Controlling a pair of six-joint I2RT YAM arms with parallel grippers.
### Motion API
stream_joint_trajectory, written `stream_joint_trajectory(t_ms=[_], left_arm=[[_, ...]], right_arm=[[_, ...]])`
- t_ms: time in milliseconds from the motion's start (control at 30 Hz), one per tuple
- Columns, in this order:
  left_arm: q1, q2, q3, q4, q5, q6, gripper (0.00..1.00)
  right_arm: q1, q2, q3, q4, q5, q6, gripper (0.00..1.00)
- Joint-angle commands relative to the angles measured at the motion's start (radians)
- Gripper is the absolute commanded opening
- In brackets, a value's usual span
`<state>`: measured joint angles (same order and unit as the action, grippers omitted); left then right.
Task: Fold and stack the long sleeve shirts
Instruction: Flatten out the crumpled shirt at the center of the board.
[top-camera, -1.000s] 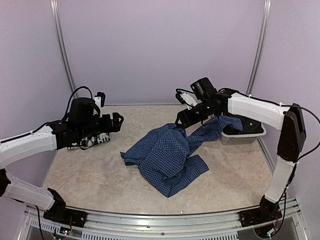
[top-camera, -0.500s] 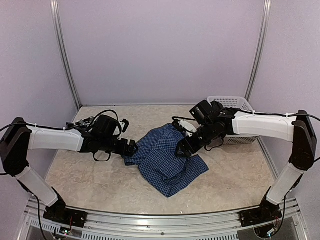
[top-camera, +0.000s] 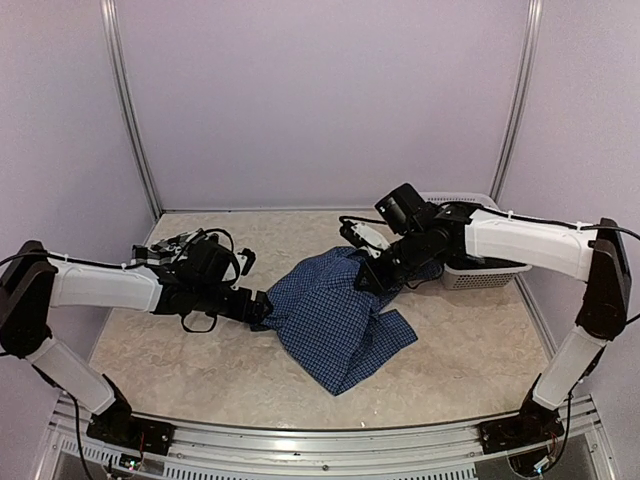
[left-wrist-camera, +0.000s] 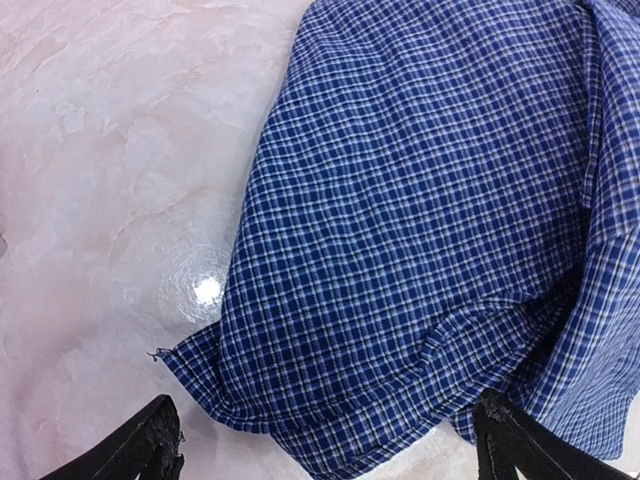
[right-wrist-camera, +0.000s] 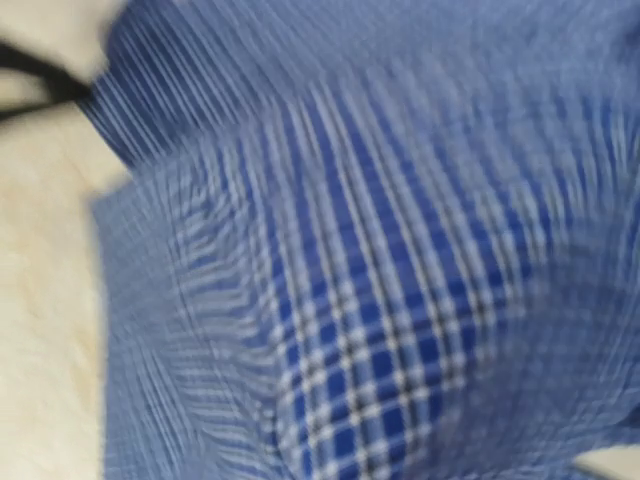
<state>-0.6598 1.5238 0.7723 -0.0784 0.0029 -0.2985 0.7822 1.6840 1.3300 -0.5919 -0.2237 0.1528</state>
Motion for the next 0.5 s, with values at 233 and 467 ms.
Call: stream_joint_trajectory(t_ms=[233, 467], left_arm=[[-0.038, -0.056, 0.045, 0.100, 0.032, 0.173, 0.93], [-0.052, -0.004, 0.118, 0.117, 0.158, 0.254, 0.88]], right_arm=[[-0.069, -0.149, 0.357, -0.408, 0.244, -0.129, 0.00], [-0.102, -0.223, 0.381, -0.364, 0.287, -0.120, 0.00]])
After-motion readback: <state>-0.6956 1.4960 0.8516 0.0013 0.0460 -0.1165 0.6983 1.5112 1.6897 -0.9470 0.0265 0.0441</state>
